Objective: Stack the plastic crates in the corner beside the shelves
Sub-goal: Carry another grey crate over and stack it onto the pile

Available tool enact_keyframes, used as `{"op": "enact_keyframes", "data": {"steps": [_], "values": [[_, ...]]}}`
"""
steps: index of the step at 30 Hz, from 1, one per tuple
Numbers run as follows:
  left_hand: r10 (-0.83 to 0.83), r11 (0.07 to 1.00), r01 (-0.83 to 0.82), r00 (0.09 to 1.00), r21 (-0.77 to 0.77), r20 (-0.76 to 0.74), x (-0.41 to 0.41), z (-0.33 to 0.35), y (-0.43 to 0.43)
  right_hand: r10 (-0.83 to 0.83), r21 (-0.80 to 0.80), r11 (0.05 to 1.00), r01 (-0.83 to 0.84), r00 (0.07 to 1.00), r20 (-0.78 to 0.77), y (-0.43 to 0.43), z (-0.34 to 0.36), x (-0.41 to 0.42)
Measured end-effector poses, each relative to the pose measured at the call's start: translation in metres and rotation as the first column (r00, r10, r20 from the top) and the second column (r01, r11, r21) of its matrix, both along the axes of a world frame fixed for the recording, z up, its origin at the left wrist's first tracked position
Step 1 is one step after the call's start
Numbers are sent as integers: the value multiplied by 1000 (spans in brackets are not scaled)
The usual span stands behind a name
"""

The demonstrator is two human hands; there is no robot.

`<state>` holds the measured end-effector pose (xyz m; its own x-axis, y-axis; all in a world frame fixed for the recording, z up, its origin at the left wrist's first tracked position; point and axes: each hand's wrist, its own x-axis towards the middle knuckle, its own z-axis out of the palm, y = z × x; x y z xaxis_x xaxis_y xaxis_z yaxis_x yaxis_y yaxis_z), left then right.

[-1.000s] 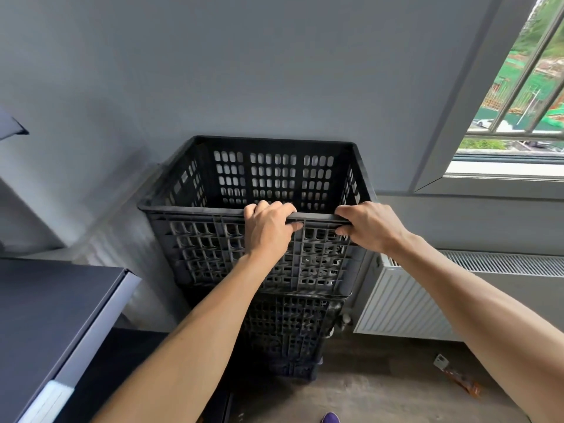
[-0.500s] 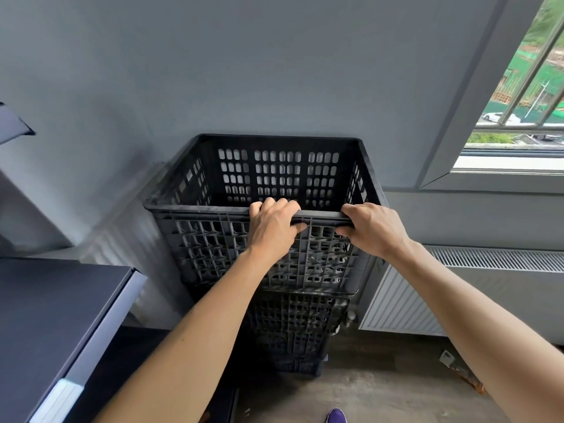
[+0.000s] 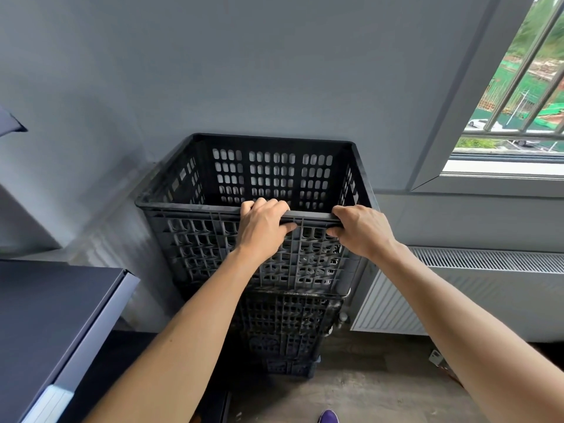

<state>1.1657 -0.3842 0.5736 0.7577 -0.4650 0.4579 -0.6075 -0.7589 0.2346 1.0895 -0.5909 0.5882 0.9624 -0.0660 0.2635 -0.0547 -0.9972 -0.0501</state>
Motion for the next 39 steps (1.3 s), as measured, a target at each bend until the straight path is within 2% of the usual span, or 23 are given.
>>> {"op": "enact_keyframes", "data": {"steps": [4, 24, 33, 39], "values": [[50, 999, -51, 997, 17, 66, -5, -5, -2, 24, -18, 1000, -24, 999, 22, -4, -1, -2], [39, 998, -42, 997, 39, 69, -9, -5, -2, -59, -25, 998, 61, 996, 68, 6, -3, -1], [39, 997, -42, 998, 65, 40, -31, -14, 7, -119, -72, 990, 122, 992, 53, 13, -6, -5], [28, 998, -23, 996, 62, -85, -33, -8, 9, -33, -30, 999, 34, 999, 21, 8, -1, -12]]}}
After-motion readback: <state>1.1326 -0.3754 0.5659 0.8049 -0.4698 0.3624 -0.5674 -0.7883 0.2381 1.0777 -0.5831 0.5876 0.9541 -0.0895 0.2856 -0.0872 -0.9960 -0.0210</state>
